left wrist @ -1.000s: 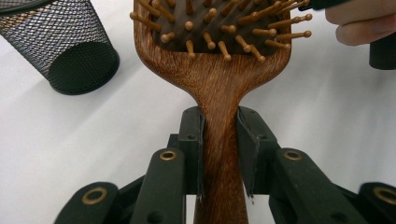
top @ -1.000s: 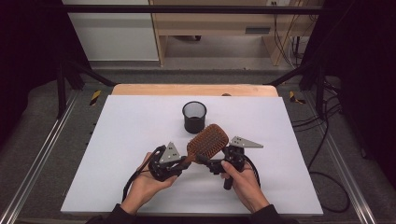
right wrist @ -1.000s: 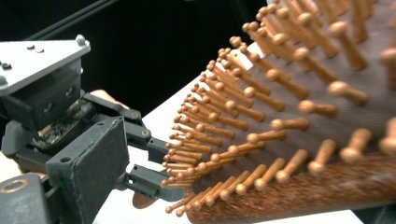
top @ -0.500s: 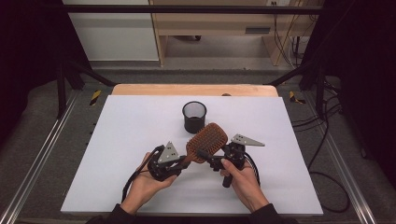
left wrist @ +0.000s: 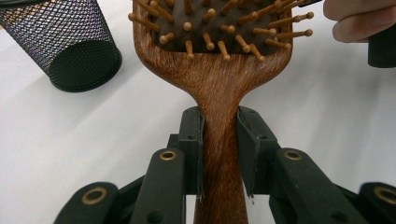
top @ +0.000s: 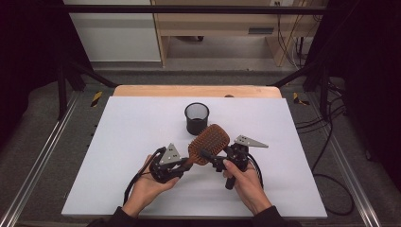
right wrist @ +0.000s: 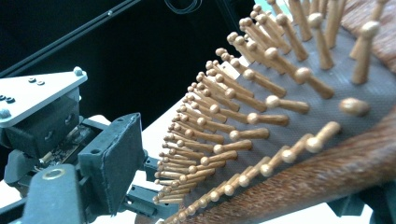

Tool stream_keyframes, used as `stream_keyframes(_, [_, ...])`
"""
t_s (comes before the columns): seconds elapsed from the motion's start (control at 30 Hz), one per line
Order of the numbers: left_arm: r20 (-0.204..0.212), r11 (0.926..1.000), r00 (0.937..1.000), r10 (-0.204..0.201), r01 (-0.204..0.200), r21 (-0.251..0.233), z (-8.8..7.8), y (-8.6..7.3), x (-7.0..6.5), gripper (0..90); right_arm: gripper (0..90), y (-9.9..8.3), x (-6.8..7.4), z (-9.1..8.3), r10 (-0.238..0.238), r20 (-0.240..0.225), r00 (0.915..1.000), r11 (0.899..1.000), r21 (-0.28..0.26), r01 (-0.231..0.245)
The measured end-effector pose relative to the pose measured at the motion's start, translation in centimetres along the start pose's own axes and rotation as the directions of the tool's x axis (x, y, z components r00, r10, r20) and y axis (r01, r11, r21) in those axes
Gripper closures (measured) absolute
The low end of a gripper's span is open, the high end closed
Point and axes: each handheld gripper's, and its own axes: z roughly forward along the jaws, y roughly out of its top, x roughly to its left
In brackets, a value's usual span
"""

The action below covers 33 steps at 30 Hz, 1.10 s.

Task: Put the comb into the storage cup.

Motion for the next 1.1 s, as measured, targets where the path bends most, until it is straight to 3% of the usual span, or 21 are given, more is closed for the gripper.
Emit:
stream_keyframes(0.67, [0.004,1.0,0.9999,0.01,-0.01,0.002,0.19,-0.01,-0.12,72.9,21.5,0.26,-0.07,0.01,0.019,0.023,0.9996,1.0,-0.009,-0.018])
stream_keyframes(1.1, [-0.004,0.9999,1.0,-0.003,0.003,-0.01,0.07,0.06,-0.1,73.0,32.6,0.62,0.05,-0.13,0.035,0.031,0.9989,0.998,-0.045,-0.034])
